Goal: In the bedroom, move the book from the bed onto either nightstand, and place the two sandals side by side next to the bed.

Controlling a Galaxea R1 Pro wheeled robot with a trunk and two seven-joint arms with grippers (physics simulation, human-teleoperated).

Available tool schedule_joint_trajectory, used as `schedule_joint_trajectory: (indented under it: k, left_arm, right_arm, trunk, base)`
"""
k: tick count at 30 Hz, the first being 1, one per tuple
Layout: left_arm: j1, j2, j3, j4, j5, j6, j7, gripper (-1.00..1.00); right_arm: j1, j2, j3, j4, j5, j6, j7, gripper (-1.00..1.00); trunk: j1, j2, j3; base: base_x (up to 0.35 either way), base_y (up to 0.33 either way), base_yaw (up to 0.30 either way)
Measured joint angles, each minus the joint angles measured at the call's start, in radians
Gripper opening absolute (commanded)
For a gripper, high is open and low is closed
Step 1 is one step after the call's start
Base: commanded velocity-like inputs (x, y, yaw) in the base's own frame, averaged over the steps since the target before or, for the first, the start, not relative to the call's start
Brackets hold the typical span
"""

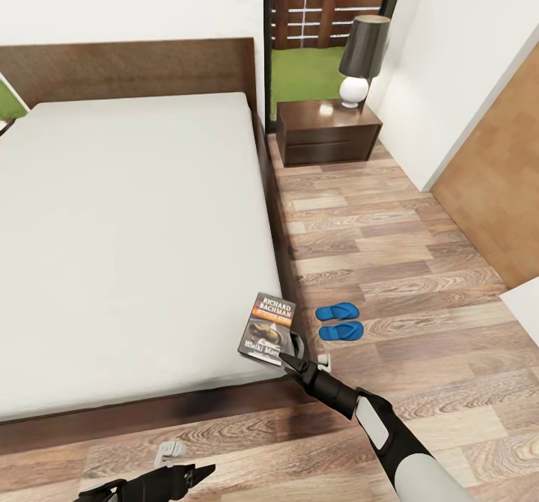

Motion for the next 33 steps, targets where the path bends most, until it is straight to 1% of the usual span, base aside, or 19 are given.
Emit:
schedule_joint_trajectory:
  k: [6, 26, 33]
  left_arm:
    - [0.000, 0.000, 0.000, 0.000, 0.000, 0.000, -0.001, 1.00]
    - [0.000, 0.000, 0.000, 0.000, 0.000, 0.000, -0.001, 1.00]
    - [0.000, 0.000, 0.000, 0.000, 0.000, 0.000, -0.001, 1.00]
  right_arm:
    - [0.000, 0.000, 0.000, 0.000, 0.000, 0.000, 0.000, 1.00]
    - [0.000, 0.001, 0.000, 0.000, 0.000, 0.000, 0.000, 1.00]
    - [0.000, 0.001, 0.000, 0.000, 0.000, 0.000, 0.000, 1.00]
  trunk:
    - [0.000, 0.000, 0.000]
    - [0.077, -0.140, -0.063]
    - [0.077, -0.140, -0.063]
  base:
    - [0.000, 0.000, 0.000]
    - [0.000, 0.000, 0.000]
    - [0.000, 0.000, 0.000]
